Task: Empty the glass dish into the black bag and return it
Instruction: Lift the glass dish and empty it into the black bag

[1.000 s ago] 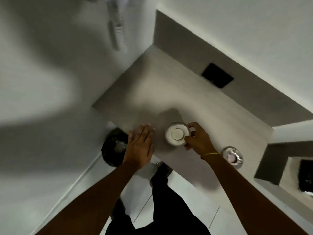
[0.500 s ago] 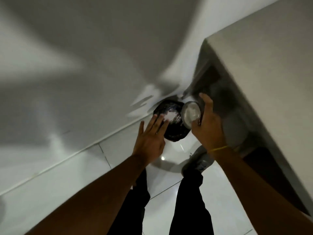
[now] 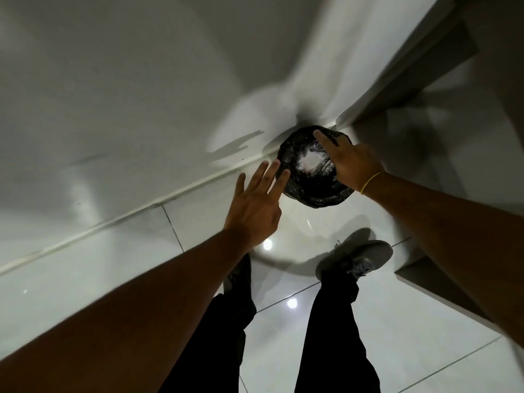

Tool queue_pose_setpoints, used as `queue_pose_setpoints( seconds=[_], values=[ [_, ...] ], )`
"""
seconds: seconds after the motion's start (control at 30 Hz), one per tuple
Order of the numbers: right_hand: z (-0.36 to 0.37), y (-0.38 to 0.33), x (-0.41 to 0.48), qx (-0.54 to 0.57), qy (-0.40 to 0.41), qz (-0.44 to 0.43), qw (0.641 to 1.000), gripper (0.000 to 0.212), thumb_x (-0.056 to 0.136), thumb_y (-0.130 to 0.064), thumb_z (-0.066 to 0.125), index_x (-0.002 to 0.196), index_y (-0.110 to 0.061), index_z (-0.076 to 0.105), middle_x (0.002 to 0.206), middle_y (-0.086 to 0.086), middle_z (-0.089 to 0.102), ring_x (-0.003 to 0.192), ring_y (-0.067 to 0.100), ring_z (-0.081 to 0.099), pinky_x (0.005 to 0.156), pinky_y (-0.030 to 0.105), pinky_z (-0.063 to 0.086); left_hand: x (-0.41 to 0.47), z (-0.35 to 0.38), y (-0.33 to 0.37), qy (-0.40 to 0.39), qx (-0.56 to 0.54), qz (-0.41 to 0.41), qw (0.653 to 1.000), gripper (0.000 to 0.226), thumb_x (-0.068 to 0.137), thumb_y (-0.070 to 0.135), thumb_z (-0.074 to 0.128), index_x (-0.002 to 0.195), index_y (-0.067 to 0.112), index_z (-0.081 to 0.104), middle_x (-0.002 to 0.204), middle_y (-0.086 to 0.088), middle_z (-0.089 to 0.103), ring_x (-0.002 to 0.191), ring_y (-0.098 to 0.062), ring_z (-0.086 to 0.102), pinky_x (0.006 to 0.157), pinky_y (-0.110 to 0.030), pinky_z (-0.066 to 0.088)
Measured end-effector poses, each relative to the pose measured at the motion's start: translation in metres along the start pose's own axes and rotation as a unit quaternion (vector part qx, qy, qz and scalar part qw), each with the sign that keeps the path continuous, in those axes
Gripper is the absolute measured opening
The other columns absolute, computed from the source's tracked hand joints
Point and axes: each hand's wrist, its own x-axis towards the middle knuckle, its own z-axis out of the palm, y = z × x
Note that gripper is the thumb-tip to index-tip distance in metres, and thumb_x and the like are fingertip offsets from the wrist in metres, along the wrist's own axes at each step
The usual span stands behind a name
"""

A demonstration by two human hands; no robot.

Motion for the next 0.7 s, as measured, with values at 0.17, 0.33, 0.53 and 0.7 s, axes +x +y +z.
queue_pose_setpoints(
  seconds=[0.17,0.33,0.53,0.7],
  values=[
    [0.014,0.007,0.011,-0.018,-0.040,-0.008,0.999,0.092,0.072,0.003,0.078,0.155,-0.018,0.043,0.119,0.031,0.062,0.067,0.050,0.068,0.062,0.048,0.062,-0.016,0.017,-0.010,-0.007,-0.010,-0.005,1.000,0.080,0.103,0.024,0.057,0.172,0.022,0.016,0.183,-0.009,0.010,0.169,-0.029,0.006,0.131,-0.066,0.022],
    [0.011,0.001,0.023,-0.018,-0.058,-0.027,0.998,0.102,0.079,0.006,0.071,0.166,-0.027,0.029,0.115,0.027,0.061,0.071,0.047,0.067,0.059,0.043,0.049,-0.022,0.028,-0.021,-0.004,-0.020,0.000,1.000,0.082,0.100,0.022,0.060,0.172,0.023,0.019,0.182,-0.011,0.014,0.168,-0.032,0.011,0.128,-0.068,0.027],
    [0.018,-0.005,0.035,0.021,-0.061,-0.004,0.998,0.101,0.082,0.002,0.071,0.166,-0.026,0.022,0.123,0.029,0.060,0.089,0.053,0.069,0.075,0.051,0.056,-0.026,0.037,-0.027,-0.006,-0.027,0.004,1.000,0.082,0.101,0.022,0.060,0.171,0.024,0.018,0.182,-0.011,0.013,0.168,-0.032,0.011,0.128,-0.068,0.027],
    [0.029,-0.002,0.041,0.049,-0.071,0.005,0.996,0.091,0.084,-0.002,0.071,0.162,-0.027,0.031,0.127,0.029,0.058,0.098,0.056,0.068,0.081,0.053,0.060,-0.028,0.046,-0.033,-0.017,-0.026,0.006,1.000,0.085,0.100,0.021,0.063,0.171,0.025,0.017,0.182,-0.011,0.013,0.168,-0.033,0.012,0.127,-0.069,0.029]
  ],
)
